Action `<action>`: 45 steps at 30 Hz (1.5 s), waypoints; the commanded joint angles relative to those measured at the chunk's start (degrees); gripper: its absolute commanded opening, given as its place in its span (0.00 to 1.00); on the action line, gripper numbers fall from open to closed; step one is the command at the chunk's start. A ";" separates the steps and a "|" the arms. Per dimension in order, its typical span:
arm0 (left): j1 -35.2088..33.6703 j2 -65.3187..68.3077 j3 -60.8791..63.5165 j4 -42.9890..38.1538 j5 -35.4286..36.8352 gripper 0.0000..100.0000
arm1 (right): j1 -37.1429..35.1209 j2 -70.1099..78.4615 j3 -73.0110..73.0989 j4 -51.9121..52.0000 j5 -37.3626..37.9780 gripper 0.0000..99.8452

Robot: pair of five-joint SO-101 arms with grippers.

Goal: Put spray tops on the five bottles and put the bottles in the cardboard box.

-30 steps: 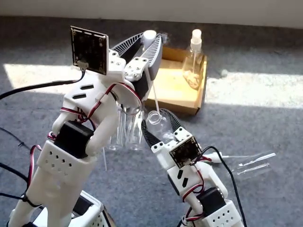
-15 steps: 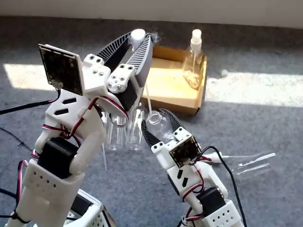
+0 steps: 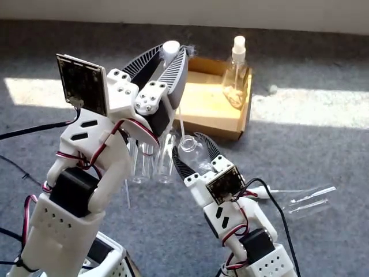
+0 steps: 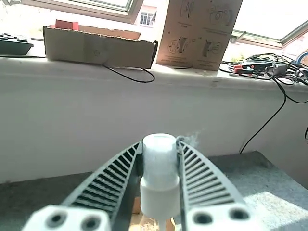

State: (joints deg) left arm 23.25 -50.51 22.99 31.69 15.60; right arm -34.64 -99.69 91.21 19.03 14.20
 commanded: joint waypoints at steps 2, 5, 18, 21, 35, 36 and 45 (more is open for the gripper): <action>1.54 -0.84 0.04 -1.05 1.05 0.00 | -0.22 0.31 -0.31 0.31 -0.44 0.00; 1.54 -0.84 0.75 -1.14 1.05 0.00 | -0.22 0.31 -0.31 0.31 -0.44 0.00; 6.55 2.51 4.44 -2.37 0.97 0.00 | -0.13 0.31 -0.40 0.31 -0.44 0.00; 6.81 5.76 4.53 -2.37 0.97 0.00 | -0.13 0.31 -0.40 0.31 -0.53 0.00; 10.15 4.09 6.90 9.49 0.97 0.00 | 7.52 0.40 -3.12 0.48 -10.55 0.00; 10.33 4.26 7.69 9.32 0.79 0.00 | 7.52 0.40 -3.03 0.48 -10.55 0.00; 10.33 4.00 8.57 12.75 -2.46 0.00 | 7.78 0.48 -3.21 0.48 -10.29 0.00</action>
State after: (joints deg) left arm 33.45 -45.41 32.22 41.10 14.73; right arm -28.04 -99.60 91.21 19.12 4.18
